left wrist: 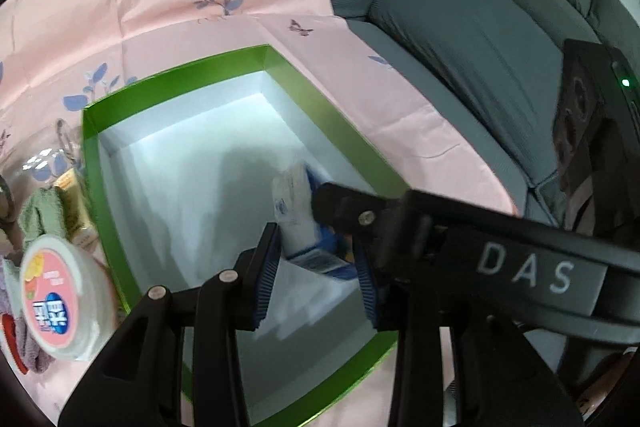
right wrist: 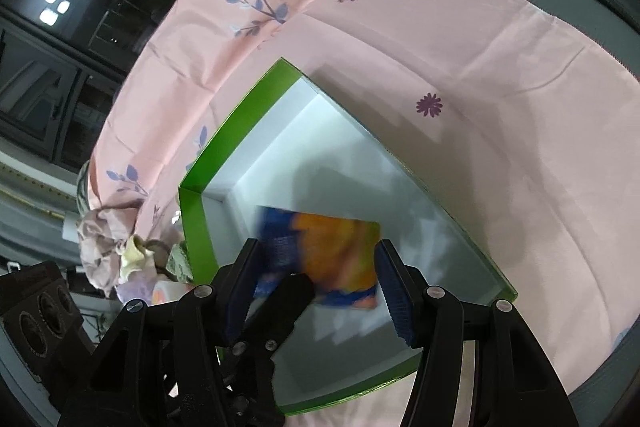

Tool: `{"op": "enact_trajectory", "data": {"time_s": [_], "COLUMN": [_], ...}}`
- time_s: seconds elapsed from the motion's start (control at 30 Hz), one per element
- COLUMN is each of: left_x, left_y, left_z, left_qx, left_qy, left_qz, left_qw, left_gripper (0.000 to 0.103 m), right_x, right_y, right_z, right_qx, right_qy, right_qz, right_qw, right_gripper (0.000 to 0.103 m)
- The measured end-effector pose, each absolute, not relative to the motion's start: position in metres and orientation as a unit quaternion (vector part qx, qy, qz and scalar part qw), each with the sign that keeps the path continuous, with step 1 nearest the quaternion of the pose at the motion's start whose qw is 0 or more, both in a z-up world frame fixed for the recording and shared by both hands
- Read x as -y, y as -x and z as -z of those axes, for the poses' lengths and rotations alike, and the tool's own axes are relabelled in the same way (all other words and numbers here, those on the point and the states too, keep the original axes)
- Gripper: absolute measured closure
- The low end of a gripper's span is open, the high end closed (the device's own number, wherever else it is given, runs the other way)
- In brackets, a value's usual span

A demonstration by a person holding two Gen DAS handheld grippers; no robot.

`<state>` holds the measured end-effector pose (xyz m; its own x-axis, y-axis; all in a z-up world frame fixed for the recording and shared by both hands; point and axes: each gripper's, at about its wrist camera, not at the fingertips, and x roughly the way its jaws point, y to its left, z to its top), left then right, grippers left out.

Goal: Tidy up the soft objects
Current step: 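Open the right gripper to drop the packet into the green box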

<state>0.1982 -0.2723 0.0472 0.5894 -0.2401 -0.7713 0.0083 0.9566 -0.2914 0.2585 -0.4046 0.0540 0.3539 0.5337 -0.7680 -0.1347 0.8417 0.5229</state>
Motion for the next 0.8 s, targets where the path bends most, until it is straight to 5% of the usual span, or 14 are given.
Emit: {"op": "enact_trajectory", "data": {"time_s": [0.27,0.37,0.5,0.57,0.8], "left_x": [0.275,0.269,0.258,0.251,0.213], "left_y": [-0.191,-0.183,-0.169,-0.158,-0.117], "left_z": [-0.057,-0.067,-0.086,-0.095,-0.116], "left_qx": [-0.434,-0.422,-0.4,-0.388,-0.358], "left_qy": [0.128,0.138,0.14,0.138,0.151], "left_qz": [0.069,0.064,0.059,0.052,0.016], "left_qw": [0.889,0.894,0.904,0.91,0.921], "left_gripper": [0.063,0.05,0.034,0.015,0.012], "right_x": [0.405,0.405,0.4,0.397,0.371], "right_y": [-0.253,-0.248,-0.239,-0.234,-0.211], "right_z": [-0.063,-0.073,-0.089,-0.099,-0.131], "right_qx": [-0.519,-0.504,-0.471,-0.451,-0.371], "right_qy": [-0.166,-0.159,-0.143,-0.138,-0.094], "right_qz": [-0.186,-0.178,-0.169,-0.172,-0.194], "right_qw": [0.818,0.83,0.854,0.865,0.903], "right_gripper": [0.042,0.041,0.023,0.016,0.011]}}
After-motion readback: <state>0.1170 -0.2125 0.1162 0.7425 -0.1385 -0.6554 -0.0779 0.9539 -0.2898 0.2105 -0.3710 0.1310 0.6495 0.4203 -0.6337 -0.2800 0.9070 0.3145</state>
